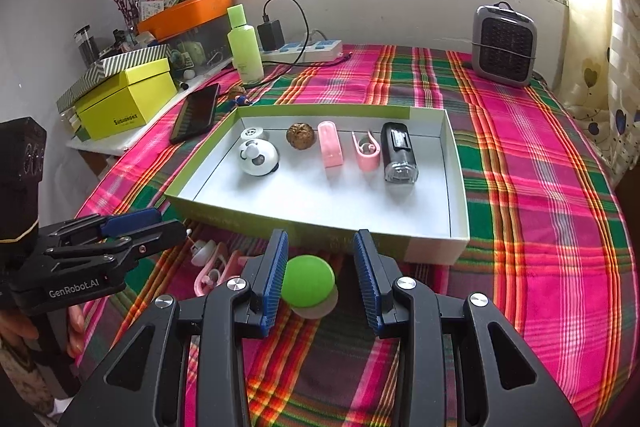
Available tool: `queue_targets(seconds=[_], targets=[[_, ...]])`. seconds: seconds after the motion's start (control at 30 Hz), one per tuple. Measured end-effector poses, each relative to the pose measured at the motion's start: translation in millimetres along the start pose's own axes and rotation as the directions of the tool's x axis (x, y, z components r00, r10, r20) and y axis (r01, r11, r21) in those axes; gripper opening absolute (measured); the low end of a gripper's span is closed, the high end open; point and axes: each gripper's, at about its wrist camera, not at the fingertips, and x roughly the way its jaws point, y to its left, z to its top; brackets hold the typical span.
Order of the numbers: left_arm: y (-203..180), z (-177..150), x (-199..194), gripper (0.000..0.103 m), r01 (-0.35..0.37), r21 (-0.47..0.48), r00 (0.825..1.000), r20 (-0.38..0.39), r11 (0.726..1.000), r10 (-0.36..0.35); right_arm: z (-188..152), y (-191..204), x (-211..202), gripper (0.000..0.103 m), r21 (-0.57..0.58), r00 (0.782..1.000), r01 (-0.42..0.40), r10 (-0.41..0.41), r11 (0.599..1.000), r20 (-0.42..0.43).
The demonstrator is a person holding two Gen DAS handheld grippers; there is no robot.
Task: Organize objects
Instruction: 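Withdraw both open tools from the box toward the remaining items, then grasp the green-topped round object with the right tool while the left tool reaches the white knob toy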
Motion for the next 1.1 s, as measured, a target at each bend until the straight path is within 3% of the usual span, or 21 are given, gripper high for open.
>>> queue_targets(seconds=[0.6,1.1], targets=[[-3,-6,17,0.053,0.022,-0.022,0.998,-0.052,1.000,-0.023,-21,-3,1,0.036,0.024,1.000,-0.001,0.001,1.000,-0.030],[5,0,13,0.053,0.004,-0.036,1.000,-0.026,0.999,-0.005,-22,3,5,0.036,0.003,0.999,-0.023,0.023,1.000,-0.040]])
